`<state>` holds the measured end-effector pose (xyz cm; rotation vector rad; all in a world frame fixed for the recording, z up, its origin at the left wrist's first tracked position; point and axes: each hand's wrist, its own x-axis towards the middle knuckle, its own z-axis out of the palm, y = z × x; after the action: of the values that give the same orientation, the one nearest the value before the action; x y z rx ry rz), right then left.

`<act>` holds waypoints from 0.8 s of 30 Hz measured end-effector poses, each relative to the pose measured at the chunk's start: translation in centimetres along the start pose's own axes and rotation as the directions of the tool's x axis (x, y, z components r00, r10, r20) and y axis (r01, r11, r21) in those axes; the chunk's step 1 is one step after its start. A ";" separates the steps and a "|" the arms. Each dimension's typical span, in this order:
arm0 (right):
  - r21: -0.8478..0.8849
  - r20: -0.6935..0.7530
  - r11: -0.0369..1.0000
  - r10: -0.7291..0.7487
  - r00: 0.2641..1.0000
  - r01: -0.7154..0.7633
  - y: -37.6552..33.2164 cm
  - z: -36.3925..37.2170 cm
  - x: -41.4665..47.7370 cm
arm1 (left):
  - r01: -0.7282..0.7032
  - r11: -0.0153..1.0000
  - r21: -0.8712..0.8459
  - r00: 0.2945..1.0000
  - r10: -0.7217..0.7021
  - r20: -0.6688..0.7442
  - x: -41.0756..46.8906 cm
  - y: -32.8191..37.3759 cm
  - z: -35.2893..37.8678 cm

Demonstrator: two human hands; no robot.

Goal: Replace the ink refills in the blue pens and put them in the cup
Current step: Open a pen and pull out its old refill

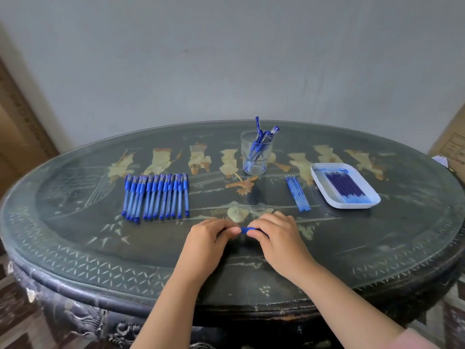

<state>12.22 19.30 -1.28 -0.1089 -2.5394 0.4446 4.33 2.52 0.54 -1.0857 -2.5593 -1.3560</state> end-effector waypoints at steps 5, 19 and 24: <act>-0.100 -0.059 0.992 -0.082 0.995 0.076 -0.2 -0.2 -0.1 | 0.028 0.998 0.049 0.999 -0.030 0.034 0.1 0.0 0.2; -0.182 -0.128 0.971 -0.179 0.975 0.154 -0.9 -0.8 -0.3 | 0.124 0.992 0.021 0.989 -0.126 0.083 0.2 1.2 -0.3; -0.121 -0.257 0.991 -0.087 0.963 0.057 -0.1 -1.2 -0.4 | 0.314 0.943 -0.110 0.949 -0.312 0.040 0.4 0.8 -1.3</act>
<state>13.17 19.52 -0.53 -0.1086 -2.2983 0.2408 4.12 2.03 2.04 -0.7286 -2.7924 -1.5837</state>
